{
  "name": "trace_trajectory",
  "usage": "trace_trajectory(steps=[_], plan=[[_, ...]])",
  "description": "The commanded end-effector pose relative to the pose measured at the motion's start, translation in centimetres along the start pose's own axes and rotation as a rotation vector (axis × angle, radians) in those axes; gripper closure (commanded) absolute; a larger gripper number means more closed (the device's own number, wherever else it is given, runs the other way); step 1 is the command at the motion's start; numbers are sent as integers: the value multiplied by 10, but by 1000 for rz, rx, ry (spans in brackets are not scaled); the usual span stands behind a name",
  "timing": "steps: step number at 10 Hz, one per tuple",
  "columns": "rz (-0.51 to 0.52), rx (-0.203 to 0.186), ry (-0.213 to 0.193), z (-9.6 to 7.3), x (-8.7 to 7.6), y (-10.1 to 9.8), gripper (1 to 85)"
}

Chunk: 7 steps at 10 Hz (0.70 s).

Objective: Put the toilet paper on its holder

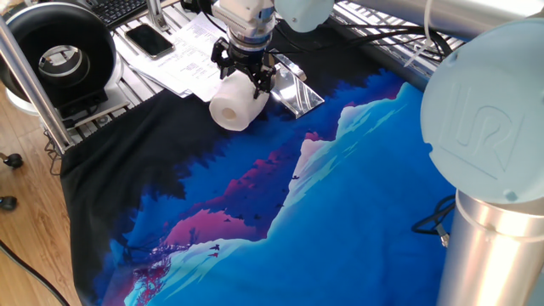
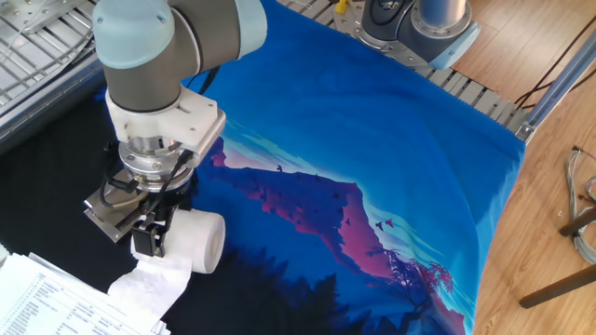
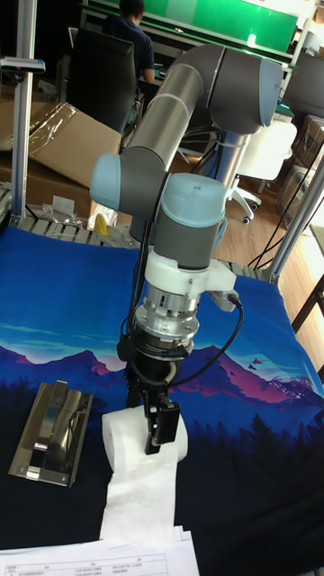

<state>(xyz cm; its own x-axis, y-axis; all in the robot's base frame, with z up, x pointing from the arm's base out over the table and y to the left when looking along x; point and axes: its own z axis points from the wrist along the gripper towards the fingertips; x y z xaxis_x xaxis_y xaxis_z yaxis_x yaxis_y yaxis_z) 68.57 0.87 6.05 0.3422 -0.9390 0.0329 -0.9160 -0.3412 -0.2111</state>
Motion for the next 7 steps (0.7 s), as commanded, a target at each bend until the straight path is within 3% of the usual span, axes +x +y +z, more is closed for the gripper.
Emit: trace_trajectory(steps=[1, 4, 7], plan=[[-12, 11, -11, 1, 2, 3, 7], [-10, 25, -30, 4, -3, 1, 7], [-15, 30, -4, 6, 4, -1, 7]])
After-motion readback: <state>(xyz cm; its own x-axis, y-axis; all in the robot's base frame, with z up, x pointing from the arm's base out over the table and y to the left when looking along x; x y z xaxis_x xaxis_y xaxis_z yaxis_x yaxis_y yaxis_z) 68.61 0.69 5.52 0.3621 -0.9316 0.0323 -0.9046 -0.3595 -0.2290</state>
